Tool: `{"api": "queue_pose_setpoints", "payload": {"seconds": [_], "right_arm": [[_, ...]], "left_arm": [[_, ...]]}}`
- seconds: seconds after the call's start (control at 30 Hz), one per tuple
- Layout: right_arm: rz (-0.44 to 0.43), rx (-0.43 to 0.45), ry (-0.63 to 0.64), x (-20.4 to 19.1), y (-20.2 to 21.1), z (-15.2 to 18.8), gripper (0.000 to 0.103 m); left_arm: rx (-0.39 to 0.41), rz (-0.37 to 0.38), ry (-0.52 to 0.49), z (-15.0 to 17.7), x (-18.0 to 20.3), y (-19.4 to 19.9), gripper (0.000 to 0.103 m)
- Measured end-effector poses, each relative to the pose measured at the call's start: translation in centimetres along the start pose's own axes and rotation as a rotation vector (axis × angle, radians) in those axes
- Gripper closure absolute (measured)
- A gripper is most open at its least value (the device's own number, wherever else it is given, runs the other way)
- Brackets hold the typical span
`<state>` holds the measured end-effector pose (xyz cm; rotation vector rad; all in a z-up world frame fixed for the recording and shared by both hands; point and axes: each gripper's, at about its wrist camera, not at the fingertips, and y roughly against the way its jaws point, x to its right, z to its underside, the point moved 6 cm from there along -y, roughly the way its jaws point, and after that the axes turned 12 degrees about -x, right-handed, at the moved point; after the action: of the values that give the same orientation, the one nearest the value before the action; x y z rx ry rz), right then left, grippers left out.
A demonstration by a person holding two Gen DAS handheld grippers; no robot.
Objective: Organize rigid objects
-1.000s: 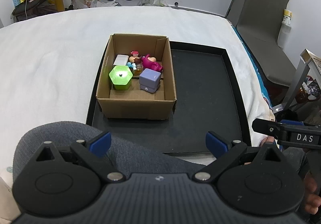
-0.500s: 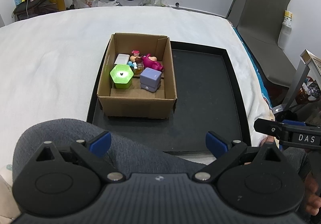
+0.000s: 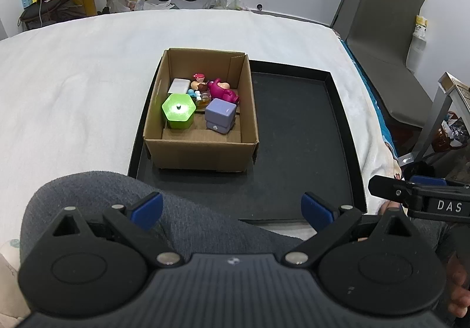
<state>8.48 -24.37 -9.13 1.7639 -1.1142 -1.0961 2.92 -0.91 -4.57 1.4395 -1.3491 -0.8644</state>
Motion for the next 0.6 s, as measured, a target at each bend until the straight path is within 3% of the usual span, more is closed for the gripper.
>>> {"api": "queue_pose_setpoints", "payload": {"seconds": [0.6], "right_arm": [[0.007, -0.006, 0.003, -0.24, -0.25, 0.01, 0.000]], "left_arm": [[-0.002, 0.016, 0.004, 0.10, -0.10, 0.09, 0.003]]}}
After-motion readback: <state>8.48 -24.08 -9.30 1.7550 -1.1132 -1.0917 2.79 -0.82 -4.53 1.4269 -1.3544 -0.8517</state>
